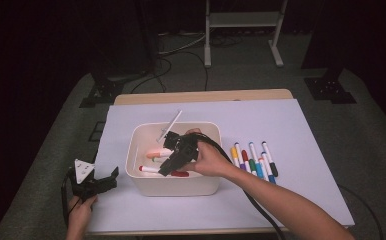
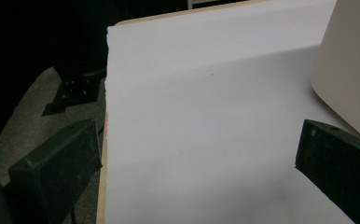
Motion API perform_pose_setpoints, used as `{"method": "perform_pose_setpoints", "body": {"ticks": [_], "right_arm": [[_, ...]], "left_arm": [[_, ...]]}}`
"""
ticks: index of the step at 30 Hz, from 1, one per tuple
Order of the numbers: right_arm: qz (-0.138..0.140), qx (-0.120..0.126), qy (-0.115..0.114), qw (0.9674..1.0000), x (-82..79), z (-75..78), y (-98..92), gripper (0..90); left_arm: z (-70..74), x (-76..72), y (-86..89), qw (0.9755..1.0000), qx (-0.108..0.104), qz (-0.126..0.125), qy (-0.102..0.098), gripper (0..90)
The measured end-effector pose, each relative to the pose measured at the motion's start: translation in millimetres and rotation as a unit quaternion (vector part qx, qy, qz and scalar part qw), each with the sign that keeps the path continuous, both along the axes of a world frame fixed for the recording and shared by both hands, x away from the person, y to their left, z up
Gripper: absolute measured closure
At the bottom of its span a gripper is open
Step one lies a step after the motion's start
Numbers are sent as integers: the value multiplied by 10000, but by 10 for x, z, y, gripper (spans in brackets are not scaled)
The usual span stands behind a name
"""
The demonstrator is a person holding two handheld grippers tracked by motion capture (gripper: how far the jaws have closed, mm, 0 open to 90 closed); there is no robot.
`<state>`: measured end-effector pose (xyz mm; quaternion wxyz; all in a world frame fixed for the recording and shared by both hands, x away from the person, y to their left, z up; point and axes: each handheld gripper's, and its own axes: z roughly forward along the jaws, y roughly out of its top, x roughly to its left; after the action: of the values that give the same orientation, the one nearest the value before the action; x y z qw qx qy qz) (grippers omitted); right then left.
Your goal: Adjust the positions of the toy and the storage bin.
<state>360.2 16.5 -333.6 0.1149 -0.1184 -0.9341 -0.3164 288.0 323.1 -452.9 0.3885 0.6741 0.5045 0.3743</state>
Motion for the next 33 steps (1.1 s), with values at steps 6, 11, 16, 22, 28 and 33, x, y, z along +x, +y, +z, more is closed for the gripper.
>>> {"method": "perform_pose_setpoints", "body": {"ticks": [6, 11, 16, 22, 28, 33], "right_arm": [[21, -134, 39, 9999, 2, -60, 51, 758], [67, -259, 56, 9996, -2, -97, 89, 758], [95, -342, 22, 9994, -3, -124, 111, 758], [105, -463, -72, 9988, -21, -121, 115, 699], [-25, -260, -132, 9996, -29, 22, 0, 674], [-208, 47, -146, 9997, -30, 200, -227, 633]], "left_arm": [[-1, 0, 1, 10000, -11, 1, -8, 0], [-1, 0, 1, 10000, -22, 5, -17, 0], [0, 1, 3, 10000, -34, 10, -9, 0], [1, 0, 7, 10000, -45, 7, 8, 0], [0, -1, 4, 10000, -50, 13, 1, 0], [1, -1, 1, 10000, -36, 9, 9, 0]]}}
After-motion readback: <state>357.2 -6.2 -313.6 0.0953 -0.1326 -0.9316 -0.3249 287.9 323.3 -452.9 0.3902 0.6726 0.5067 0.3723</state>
